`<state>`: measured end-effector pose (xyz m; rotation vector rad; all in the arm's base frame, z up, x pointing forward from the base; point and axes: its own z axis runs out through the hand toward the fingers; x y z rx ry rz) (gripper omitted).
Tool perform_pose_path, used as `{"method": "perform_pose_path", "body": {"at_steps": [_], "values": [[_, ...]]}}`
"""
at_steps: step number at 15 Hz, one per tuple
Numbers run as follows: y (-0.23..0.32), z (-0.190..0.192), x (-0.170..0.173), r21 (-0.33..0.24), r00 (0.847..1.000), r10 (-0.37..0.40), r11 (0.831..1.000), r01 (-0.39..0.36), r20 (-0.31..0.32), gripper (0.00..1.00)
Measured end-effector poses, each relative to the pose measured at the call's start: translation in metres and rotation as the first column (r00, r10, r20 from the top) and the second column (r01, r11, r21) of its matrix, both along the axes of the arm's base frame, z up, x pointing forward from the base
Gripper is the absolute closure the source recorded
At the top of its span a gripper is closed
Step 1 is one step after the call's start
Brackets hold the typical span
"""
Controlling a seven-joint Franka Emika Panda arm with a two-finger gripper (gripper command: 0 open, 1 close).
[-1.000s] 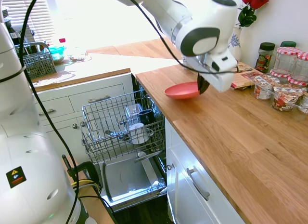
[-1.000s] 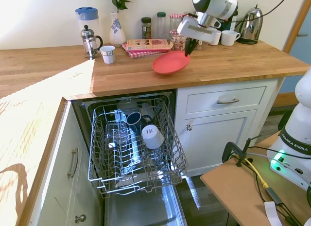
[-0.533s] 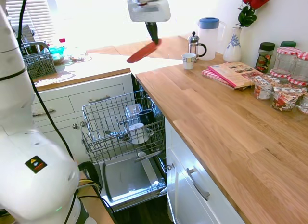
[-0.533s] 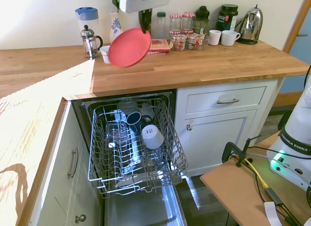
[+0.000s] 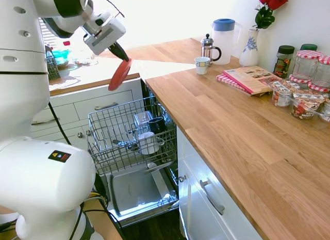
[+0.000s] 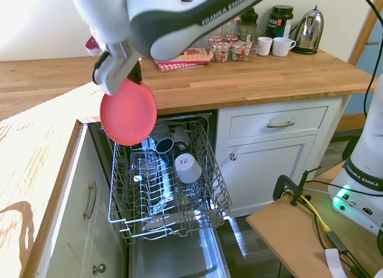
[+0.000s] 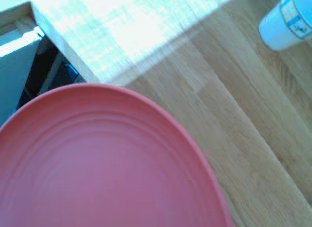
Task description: Put the plate in the dishwasher
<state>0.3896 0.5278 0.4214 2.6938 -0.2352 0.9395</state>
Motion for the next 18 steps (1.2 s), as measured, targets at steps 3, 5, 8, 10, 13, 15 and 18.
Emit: {"method": "perform_pose_path", "body": {"at_steps": [3, 5, 8, 10, 13, 15, 18], "values": [[-0.002, -0.062, -0.016, -0.174, 0.991, 0.114, 0.98, -0.1, 0.069, 1.0], [-0.007, -0.095, -0.011, -0.289, 0.978, 0.178, 0.947, -0.14, 0.111, 1.0], [0.005, -0.124, -0.028, -0.437, 0.961, 0.238, 0.886, -0.155, 0.141, 1.0], [0.025, -0.139, -0.05, -0.463, 0.958, 0.262, 0.868, -0.18, 0.118, 1.0], [0.043, -0.171, -0.067, -0.479, 0.961, 0.27, 0.852, -0.209, 0.06, 1.0], [0.041, -0.195, -0.064, -0.496, 0.968, 0.25, 0.844, -0.205, 0.024, 1.0], [0.041, -0.215, -0.056, -0.494, 0.979, 0.2, 0.847, -0.197, -0.049, 1.0]]}}
